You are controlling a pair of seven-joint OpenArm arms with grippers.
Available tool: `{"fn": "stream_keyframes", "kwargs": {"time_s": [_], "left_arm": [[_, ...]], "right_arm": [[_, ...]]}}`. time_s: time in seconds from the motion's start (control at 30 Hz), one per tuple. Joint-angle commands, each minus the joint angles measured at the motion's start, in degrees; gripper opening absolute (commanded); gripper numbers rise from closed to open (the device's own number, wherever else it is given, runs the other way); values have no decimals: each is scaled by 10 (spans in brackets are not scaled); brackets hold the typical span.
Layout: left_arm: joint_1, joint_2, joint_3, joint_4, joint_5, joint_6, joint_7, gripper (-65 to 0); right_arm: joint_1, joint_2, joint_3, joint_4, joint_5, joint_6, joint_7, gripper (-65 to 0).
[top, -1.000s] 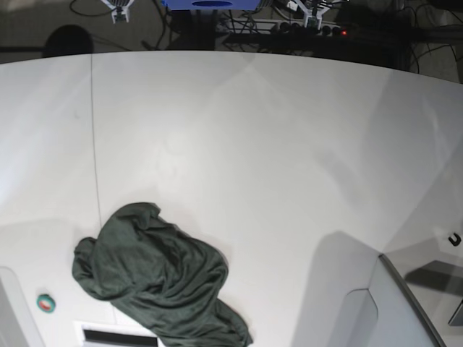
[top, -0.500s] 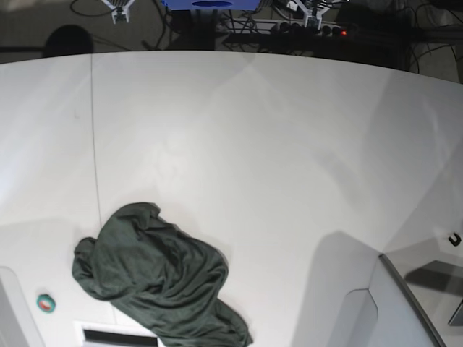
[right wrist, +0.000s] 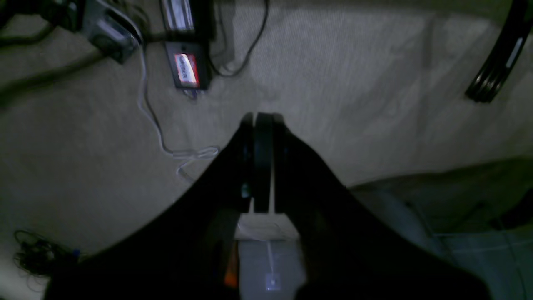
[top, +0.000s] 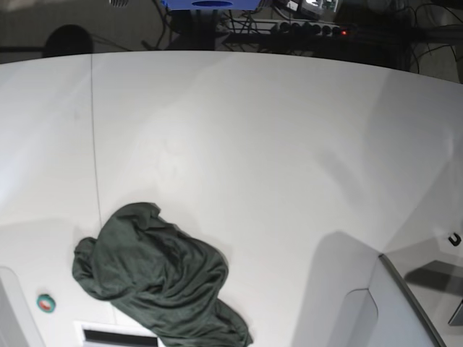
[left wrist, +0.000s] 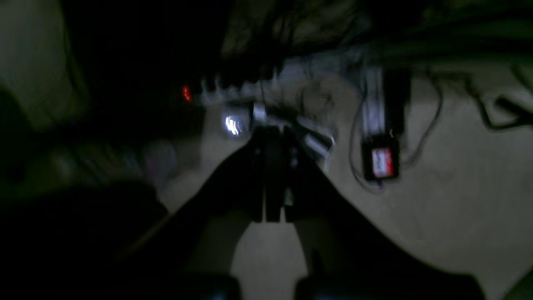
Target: Layout the t-shirt on the table in an organized manner, then fold the t-shirt properly
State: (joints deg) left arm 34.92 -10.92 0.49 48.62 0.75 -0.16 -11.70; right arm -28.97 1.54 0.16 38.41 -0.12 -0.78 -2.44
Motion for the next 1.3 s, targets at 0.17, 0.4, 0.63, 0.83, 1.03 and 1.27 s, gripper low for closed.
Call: {"fn": "stream_keyframes", "kwargs": {"time_s": [0.17,0.4,0.63,0.83,1.03,1.27], "left_arm": [[99,-52,-2,167,-1,5,-4,-650],[196,-94,-2,366,-7,5,-4,-650],[146,-88,6,523,-8,5,66,-650],[-37,-42,54,573,-81,5,289,-650],[-160,-43,29,543,-266,5,391,-650],[-227,-42,-2,447,-276,5,389,-650]], "right_arm": [[-114,2,4,291,-1,1,-148,-644],[-199,-1,60,576,-1,1,-249,-644],[-124,-2,63,695,3,5,-250,-641],[84,2,85,638,108,94,-276,-614],[291,1,186,484,225,137,-385,-503],[466,29,236,264,227,137,-383,-317]]}}
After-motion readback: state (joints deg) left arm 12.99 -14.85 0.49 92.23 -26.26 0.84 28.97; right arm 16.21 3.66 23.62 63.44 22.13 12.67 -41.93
